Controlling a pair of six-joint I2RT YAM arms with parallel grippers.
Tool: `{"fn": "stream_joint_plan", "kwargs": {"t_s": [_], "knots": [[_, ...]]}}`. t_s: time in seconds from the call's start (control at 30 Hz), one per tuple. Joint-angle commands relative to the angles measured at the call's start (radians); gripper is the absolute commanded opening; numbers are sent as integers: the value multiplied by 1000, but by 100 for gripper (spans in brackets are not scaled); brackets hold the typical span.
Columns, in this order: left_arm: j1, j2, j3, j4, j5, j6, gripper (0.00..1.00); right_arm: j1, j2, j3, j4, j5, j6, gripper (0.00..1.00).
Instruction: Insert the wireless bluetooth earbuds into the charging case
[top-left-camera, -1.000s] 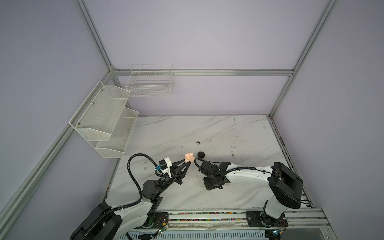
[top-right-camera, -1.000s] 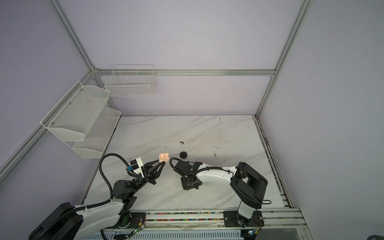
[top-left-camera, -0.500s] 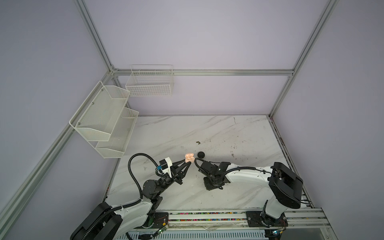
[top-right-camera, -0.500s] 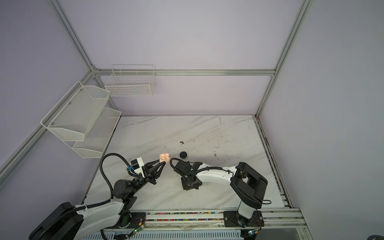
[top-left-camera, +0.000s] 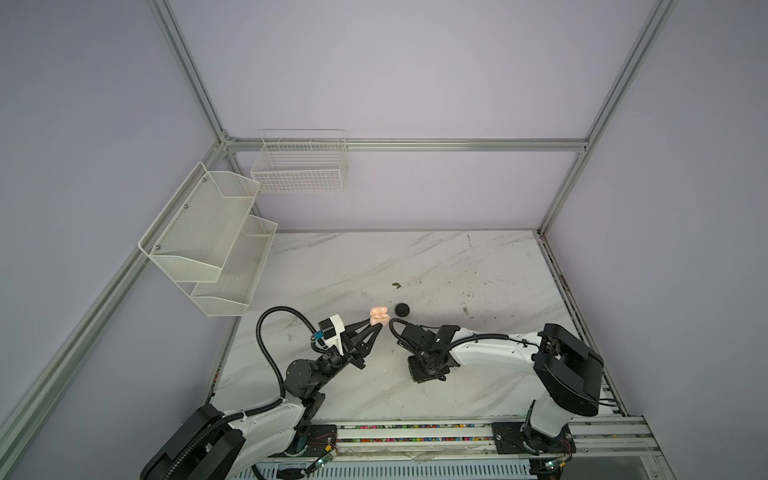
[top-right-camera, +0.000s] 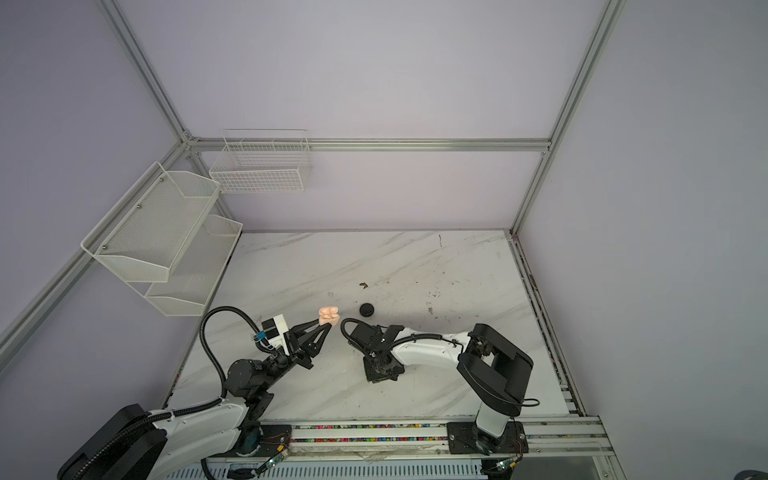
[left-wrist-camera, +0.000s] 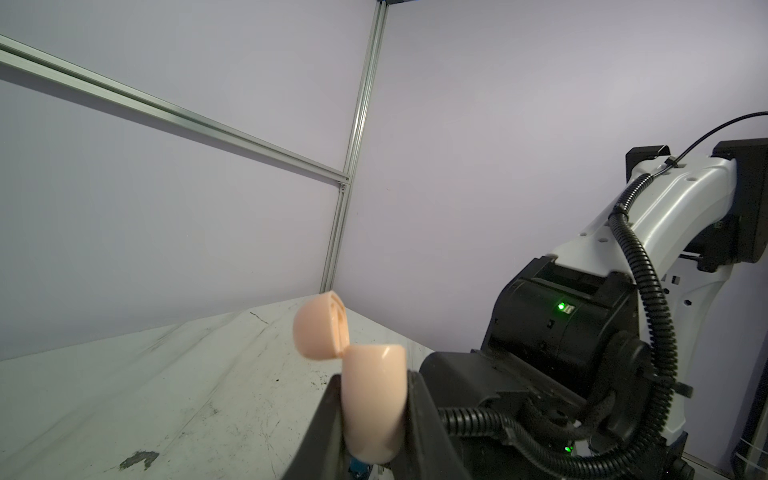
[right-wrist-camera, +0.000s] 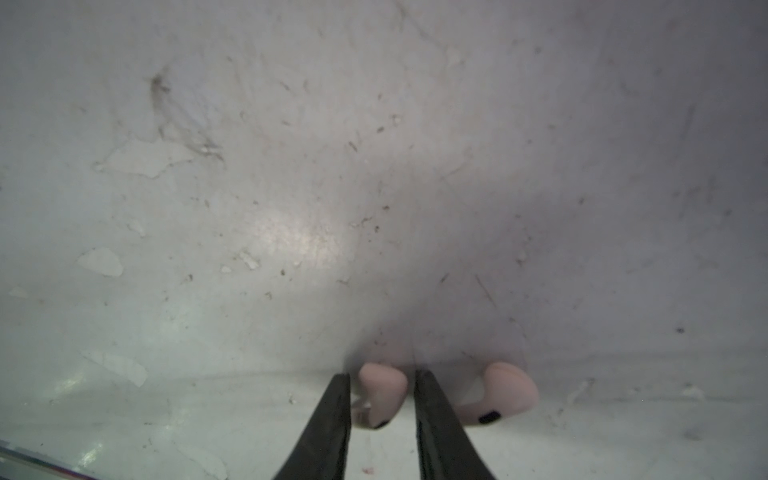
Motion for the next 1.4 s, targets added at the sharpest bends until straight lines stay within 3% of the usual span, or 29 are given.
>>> {"fn": "stream_joint_plan", "kwargs": {"t_s": [0.0, 1.37], "knots": [[3, -3, -28, 34, -4, 21, 0, -5, 38, 12, -5, 6, 12, 28], [3, -13, -28, 23, -33, 14, 0, 3, 34, 33, -47, 67, 5, 20]]}}
